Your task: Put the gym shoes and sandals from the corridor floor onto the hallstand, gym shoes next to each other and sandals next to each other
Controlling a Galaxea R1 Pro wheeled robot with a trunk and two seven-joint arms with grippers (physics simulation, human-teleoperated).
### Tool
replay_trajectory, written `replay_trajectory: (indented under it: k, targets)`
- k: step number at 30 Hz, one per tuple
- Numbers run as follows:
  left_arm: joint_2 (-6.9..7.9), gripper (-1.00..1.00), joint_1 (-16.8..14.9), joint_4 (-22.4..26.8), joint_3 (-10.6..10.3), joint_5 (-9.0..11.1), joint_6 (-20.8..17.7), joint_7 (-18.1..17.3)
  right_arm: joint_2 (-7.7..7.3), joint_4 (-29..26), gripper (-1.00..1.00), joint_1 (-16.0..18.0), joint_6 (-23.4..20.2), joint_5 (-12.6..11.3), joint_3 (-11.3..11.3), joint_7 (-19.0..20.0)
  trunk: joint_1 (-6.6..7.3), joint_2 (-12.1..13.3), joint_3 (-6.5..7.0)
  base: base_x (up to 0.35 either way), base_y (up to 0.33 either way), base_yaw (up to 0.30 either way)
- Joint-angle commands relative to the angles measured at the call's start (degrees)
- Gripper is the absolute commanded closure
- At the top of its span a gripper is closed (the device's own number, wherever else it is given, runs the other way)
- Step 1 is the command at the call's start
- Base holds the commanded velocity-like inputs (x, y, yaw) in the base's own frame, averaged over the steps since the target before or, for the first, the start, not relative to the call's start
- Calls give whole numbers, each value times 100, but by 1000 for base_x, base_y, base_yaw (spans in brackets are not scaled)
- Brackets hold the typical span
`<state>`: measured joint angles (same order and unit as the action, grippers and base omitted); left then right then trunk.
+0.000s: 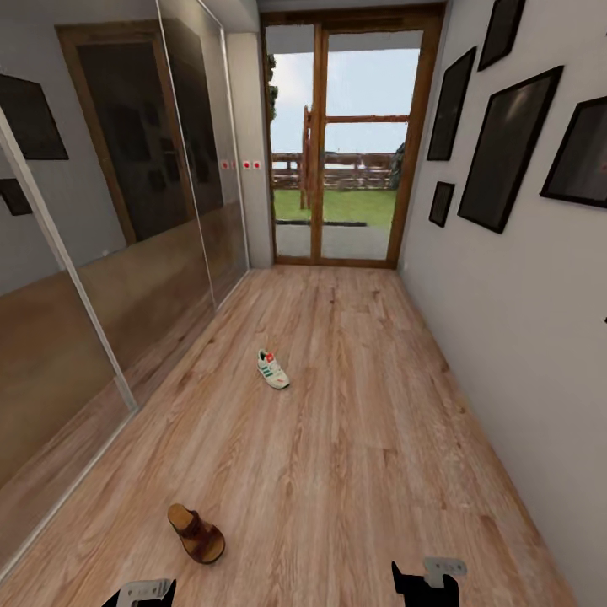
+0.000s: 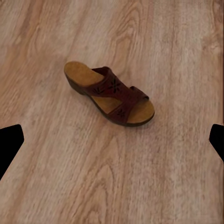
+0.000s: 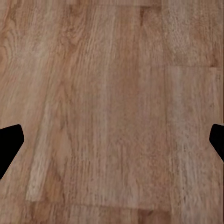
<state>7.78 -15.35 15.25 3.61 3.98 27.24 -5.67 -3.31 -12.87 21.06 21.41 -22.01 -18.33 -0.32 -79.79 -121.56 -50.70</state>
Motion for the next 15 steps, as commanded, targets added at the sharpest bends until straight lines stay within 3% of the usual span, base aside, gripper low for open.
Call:
replay_trajectory:
  k: [1,15]
  targets:
    - [-1,-100,-3,-4,34,41,9,-59,-3,0,-100,3,17,-58,-48,-3,-2,-2,-5,284,-159,10]
    - [1,-100,-3,-4,36,41,9,-61,-3,-2,-100,3,19,-58,-48,-3,-2,-2,-5,284,-160,2]
